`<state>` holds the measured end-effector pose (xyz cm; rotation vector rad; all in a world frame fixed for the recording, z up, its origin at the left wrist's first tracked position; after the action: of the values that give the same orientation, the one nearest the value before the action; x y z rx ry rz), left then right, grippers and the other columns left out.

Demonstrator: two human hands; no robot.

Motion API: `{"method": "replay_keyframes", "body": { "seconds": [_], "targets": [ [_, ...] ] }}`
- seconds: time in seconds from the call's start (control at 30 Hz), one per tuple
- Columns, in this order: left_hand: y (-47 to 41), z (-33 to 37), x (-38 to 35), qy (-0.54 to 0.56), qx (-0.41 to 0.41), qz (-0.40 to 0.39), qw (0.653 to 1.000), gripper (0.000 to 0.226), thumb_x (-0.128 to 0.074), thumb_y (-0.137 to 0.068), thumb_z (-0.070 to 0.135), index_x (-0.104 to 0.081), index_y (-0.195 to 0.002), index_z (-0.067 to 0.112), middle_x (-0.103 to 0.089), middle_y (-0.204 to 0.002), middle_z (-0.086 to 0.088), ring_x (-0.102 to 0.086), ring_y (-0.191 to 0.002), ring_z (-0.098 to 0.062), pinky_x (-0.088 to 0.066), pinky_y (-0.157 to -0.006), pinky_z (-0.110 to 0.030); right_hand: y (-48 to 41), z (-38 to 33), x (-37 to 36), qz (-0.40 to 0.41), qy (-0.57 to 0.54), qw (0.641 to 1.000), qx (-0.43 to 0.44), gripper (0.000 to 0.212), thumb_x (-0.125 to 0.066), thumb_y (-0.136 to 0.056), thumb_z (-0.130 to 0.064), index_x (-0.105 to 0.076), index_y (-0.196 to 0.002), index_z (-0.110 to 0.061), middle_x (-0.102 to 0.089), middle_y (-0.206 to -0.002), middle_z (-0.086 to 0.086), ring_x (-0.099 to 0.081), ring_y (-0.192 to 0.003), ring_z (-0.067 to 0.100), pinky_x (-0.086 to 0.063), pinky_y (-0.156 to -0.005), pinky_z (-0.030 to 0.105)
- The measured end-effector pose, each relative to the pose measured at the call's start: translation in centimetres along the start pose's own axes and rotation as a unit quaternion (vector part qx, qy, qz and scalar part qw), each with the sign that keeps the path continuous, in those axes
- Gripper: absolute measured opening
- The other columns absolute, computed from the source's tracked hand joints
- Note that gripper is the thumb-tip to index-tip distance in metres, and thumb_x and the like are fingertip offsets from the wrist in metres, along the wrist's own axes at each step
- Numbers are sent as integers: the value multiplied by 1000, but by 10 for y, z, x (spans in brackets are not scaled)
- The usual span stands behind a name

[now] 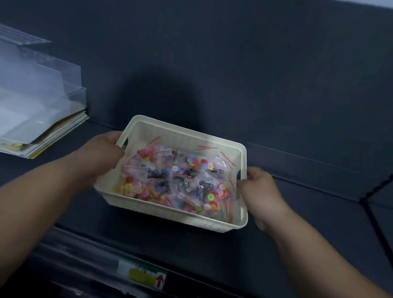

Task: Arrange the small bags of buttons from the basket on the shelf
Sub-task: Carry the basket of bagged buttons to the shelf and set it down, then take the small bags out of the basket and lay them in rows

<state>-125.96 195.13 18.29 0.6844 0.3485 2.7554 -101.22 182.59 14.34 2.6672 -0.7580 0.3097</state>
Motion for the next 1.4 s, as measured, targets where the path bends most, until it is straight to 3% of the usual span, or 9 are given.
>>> {"method": "replay_keyframes", "body": {
  "seconds": [0.23,0.5,0.67,0.73,0.8,0.87,0.97,1.1,1.4],
  "targets": [
    [-32,-3,-10,-9,-2,-43,999,37,-47,-92,1,-60,-114,28,-68,-88,-4,-64,-72,-19,-45,-50,-26,-3,0,4,40,14,999,-18,27,-49,-83,3,-69,-85,-15,-74,-75,6,-72,-66,24,-60,-61,41],
    [-52,-6,-28,-26,9,-63,998,32,-43,-96,7,-59,-114,29,-67,-92,-6,-62,-80,-23,-45,-56,-32,-16,5,17,59,49,997,-33,30,-44,-81,2,-69,-93,-10,-74,-84,11,-73,-73,28,-59,-69,50],
    [-52,-7,-33,-40,10,-71,997,30,-43,-97,7,-59,-116,23,-64,-87,-5,-59,-75,-22,-43,-56,-31,-13,8,21,73,65,995,-21,28,-44,-83,2,-70,-91,-8,-73,-76,7,-71,-65,20,-58,-59,32],
    [-52,-6,-35,-81,-16,-56,995,28,-46,-96,11,-56,-120,21,-65,-96,-7,-58,-78,-22,-43,-59,-31,-8,8,21,71,52,996,-11,26,-46,-85,-2,-70,-92,-10,-74,-80,6,-71,-68,18,-59,-60,30],
    [-49,-1,-38,-179,-85,-21,980,32,-51,-93,19,-52,-125,20,-62,-112,-6,-58,-91,-25,-47,-71,-34,-4,11,22,82,44,996,5,20,-51,-87,-9,-69,-95,-14,-74,-89,5,-72,-76,19,-60,-70,34],
    [-39,6,-44,-268,-178,13,947,43,-56,-89,22,-47,-130,18,-58,-122,-8,-56,-105,-30,-47,-88,-40,1,13,24,98,59,993,22,19,-53,-88,-13,-66,-102,-17,-72,-95,2,-71,-83,18,-58,-79,39],
    [-17,15,-60,-344,-271,32,898,45,-58,-87,28,-50,-128,11,-56,-127,-17,-52,-114,-36,-43,-96,-43,13,13,28,99,106,988,46,20,-53,-88,-15,-60,-106,-21,-70,-99,-4,-68,-88,13,-56,-85,38],
    [10,18,-86,-384,-300,-38,872,45,-57,-89,40,-54,-127,15,-59,-125,-12,-51,-115,-31,-41,-96,-41,33,12,40,100,166,977,84,26,-55,-91,-17,-59,-116,-20,-62,-104,-7,-60,-96,10,-49,-89,29],
    [93,34,-146,-369,-343,-48,862,39,-51,-92,42,-55,-126,23,-59,-127,-7,-52,-116,-28,-40,-97,-37,92,37,96,95,219,963,128,29,-57,-92,-22,-58,-121,-17,-60,-107,-4,-58,-97,12,-44,-87,23]
  ]
}}
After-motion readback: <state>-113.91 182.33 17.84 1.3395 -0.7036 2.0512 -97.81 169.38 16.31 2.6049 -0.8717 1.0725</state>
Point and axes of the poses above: each hand's wrist, its own y-axis away from the middle knuckle, its own x-axis out of the back of the hand, z = x × y, the point moved 2 cm from there along -y, towards the middle knuckle
